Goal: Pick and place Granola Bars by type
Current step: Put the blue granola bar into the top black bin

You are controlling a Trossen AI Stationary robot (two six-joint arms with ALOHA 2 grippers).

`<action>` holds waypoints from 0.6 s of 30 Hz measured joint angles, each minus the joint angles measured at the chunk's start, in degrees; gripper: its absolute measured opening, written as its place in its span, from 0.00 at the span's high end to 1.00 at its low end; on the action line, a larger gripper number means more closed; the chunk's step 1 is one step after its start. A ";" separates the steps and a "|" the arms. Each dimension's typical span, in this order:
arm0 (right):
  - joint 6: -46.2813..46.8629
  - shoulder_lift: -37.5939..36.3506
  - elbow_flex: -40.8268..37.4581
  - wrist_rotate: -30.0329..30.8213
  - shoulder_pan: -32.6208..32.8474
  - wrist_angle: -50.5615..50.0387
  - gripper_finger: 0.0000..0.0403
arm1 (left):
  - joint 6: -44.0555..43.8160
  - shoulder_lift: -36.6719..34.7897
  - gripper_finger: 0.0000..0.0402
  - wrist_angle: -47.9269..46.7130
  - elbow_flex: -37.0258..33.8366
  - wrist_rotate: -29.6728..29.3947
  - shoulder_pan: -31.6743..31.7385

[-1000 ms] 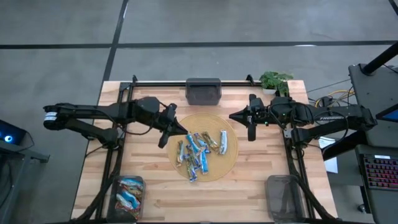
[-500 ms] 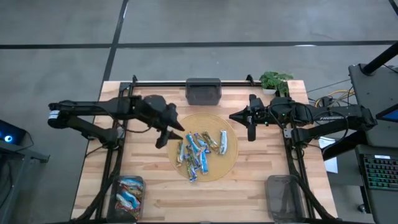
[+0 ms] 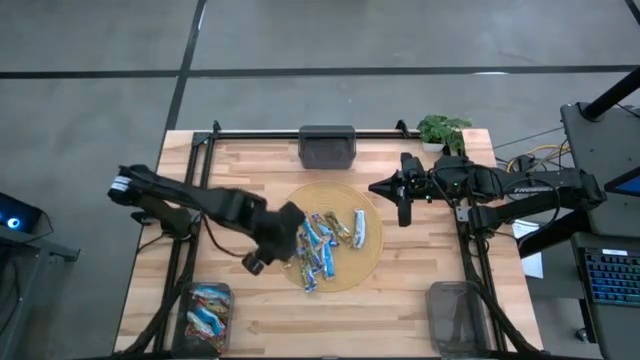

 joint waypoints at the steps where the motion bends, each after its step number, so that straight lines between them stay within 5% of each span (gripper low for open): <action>1: 0.02 0.00 0.00 0.00 0.00 -0.01 0.98 | 0.69 0.90 0.53 0.07 0.15 -0.70 -0.72; 18: 0.02 0.00 0.00 -0.02 0.03 -1.23 0.98 | 14.97 12.46 0.53 5.41 -0.07 -2.27 -3.24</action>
